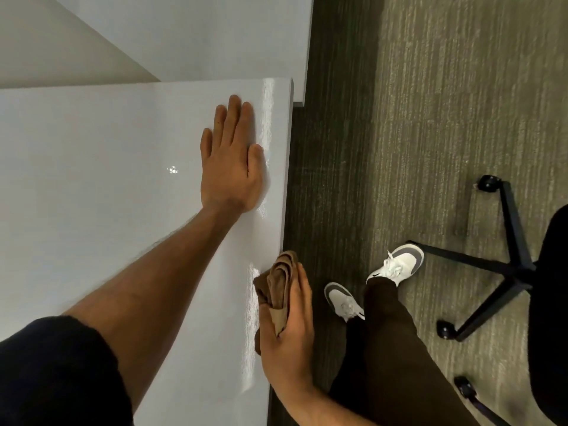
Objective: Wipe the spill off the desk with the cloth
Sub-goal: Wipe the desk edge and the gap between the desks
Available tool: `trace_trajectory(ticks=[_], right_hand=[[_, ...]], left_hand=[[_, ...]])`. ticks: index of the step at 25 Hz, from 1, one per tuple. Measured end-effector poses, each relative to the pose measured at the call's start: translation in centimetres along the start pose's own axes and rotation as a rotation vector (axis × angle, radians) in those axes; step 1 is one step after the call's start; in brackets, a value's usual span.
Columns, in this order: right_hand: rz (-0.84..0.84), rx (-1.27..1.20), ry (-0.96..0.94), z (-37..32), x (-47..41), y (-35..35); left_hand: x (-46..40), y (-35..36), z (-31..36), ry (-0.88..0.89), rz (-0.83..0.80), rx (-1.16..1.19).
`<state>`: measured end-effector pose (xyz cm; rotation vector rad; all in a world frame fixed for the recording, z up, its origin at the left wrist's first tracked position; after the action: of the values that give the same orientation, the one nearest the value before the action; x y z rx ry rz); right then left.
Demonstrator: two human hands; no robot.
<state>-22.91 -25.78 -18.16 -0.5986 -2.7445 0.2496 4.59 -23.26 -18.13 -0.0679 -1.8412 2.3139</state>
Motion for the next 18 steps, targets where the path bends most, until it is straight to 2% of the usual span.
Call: trace_trajectory(ticks=[4, 8, 13, 18], right_hand=[[0.002, -0.034, 0.008, -1.0, -4.2, 0.2], [0.047, -0.062, -0.081, -2.8, -11.7, -0.1], [0.101, 0.015, -0.192, -5.8, -22.2, -0.9], [0.090, 0.118, -0.254, -7.5, -26.9, -1.2]], left_hand=[[0.0, 0.1, -0.1, -0.026, -0.021, 0.006], [0.2, -0.2, 0.1, -0.029, -0.033, 0.021], [0.5, 0.0, 0.0, -0.044, -0.047, 0.024], [0.1, 0.4, -0.4, -0.060, -0.076, -0.007]])
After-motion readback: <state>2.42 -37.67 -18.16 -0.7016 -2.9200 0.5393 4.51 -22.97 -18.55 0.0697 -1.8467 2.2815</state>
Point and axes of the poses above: each hand's wrist, its own x-axis away from the middle knuckle, its own y-axis out of the palm, z = x × y, the point moved 7 cm from there along -x, towards the middle knuckle, and after that the axes turned 12 degrees about -y, right-handed, at the moved point
